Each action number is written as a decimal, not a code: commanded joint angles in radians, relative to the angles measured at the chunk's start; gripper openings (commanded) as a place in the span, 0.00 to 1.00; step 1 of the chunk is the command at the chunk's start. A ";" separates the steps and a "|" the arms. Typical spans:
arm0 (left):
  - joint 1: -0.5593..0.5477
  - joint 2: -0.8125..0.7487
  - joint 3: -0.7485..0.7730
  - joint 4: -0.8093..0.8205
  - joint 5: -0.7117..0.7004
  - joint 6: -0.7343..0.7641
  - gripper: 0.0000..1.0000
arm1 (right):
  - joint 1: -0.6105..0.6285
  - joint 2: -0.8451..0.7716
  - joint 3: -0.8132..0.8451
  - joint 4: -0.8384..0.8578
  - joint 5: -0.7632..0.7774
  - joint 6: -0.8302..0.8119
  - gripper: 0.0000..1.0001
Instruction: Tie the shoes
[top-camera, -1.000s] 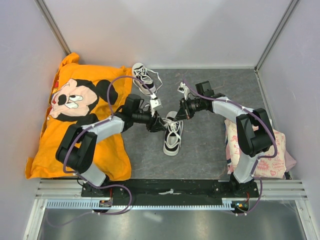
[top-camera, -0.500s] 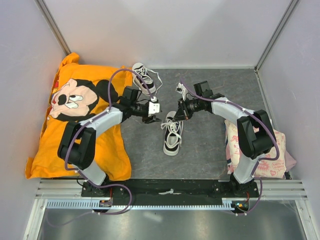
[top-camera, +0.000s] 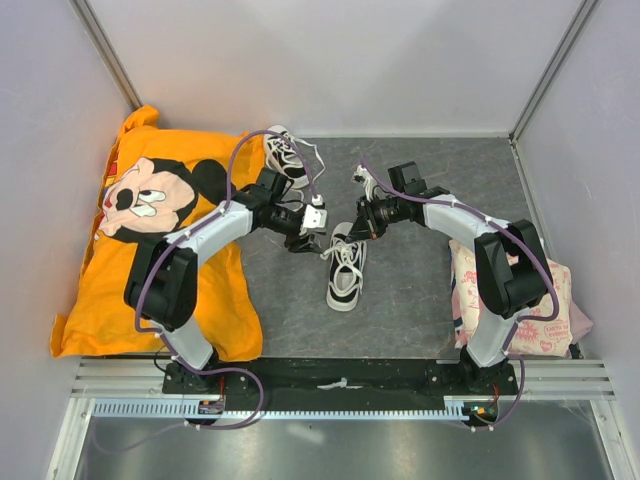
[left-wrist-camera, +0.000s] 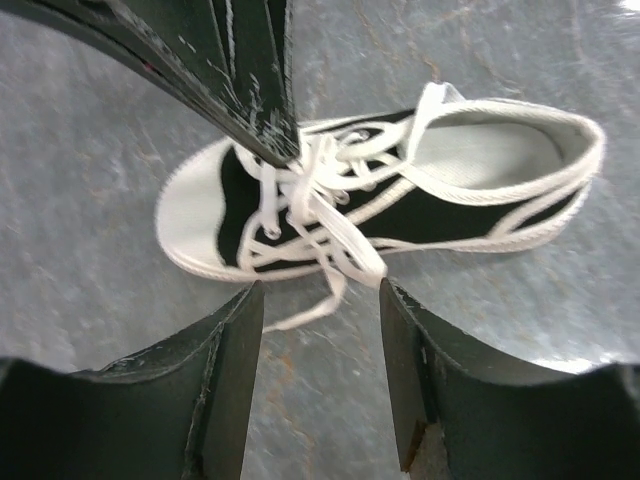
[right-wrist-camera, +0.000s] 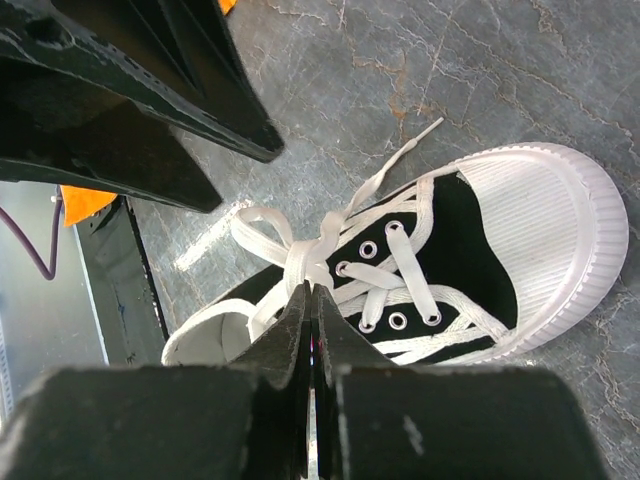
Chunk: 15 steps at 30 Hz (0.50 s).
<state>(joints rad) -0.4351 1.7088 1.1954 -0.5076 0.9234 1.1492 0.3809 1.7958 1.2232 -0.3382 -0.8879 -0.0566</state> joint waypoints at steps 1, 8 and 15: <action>0.009 0.025 0.084 -0.182 0.020 -0.061 0.57 | 0.003 -0.039 0.006 0.005 -0.006 -0.014 0.00; 0.006 0.162 0.262 -0.296 0.126 -0.408 0.57 | 0.006 -0.032 0.012 0.005 -0.013 -0.014 0.00; 0.001 0.261 0.363 -0.336 0.134 -0.500 0.57 | 0.010 -0.036 0.010 0.005 -0.009 -0.017 0.00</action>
<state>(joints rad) -0.4297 1.9255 1.4834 -0.7815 1.0054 0.7685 0.3843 1.7939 1.2232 -0.3386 -0.8852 -0.0566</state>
